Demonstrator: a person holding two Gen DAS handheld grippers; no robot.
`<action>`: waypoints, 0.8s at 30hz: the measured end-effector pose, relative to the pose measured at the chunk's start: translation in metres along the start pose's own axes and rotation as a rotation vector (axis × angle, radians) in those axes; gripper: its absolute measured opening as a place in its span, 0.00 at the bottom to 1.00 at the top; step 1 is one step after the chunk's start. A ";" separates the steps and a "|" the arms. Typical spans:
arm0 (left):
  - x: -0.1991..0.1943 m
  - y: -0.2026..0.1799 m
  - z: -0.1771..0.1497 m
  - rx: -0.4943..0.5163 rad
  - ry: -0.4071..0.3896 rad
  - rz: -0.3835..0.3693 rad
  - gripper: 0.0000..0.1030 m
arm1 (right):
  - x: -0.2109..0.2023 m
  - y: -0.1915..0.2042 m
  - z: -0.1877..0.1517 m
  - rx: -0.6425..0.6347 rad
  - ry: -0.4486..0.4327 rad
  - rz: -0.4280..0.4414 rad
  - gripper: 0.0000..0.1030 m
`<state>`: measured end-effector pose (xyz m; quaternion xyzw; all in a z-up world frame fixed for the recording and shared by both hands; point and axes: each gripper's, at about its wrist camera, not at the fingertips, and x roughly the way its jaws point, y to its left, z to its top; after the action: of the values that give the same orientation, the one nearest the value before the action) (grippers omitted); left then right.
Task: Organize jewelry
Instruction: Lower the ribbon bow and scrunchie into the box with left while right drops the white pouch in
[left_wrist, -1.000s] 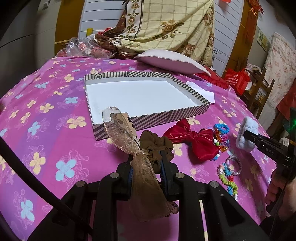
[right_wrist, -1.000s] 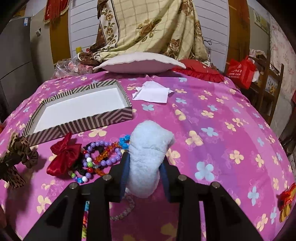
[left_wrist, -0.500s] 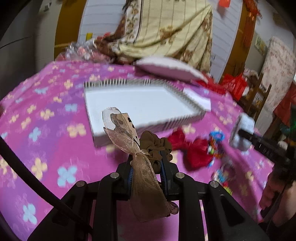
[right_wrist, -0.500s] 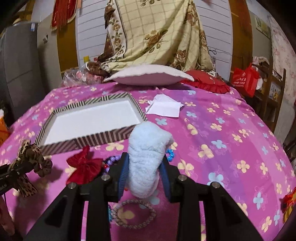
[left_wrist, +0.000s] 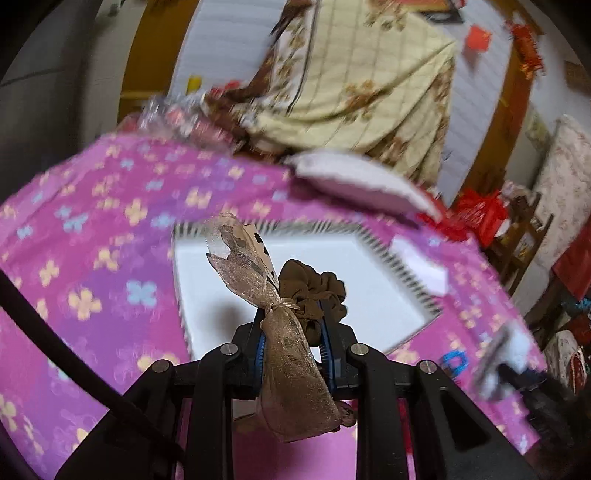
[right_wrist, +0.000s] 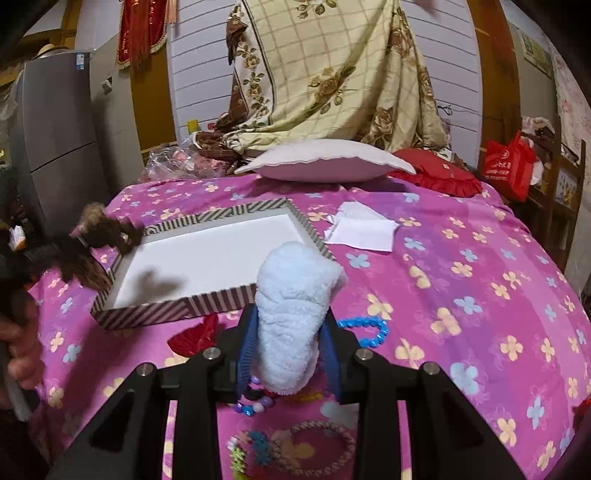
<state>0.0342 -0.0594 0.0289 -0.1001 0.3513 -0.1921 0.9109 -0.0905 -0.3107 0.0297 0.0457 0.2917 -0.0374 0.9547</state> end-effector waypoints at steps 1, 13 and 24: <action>0.009 0.002 -0.002 -0.003 0.035 0.020 0.00 | 0.005 0.003 0.006 -0.013 -0.013 0.015 0.32; 0.046 0.010 -0.025 -0.014 0.191 0.149 0.00 | 0.133 0.031 0.052 0.051 0.094 0.121 0.32; 0.046 0.008 -0.025 -0.016 0.193 0.205 0.08 | 0.156 0.024 0.036 0.042 0.200 0.079 0.54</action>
<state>0.0502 -0.0721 -0.0199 -0.0523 0.4472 -0.1040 0.8868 0.0611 -0.2980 -0.0268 0.0805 0.3827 -0.0010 0.9204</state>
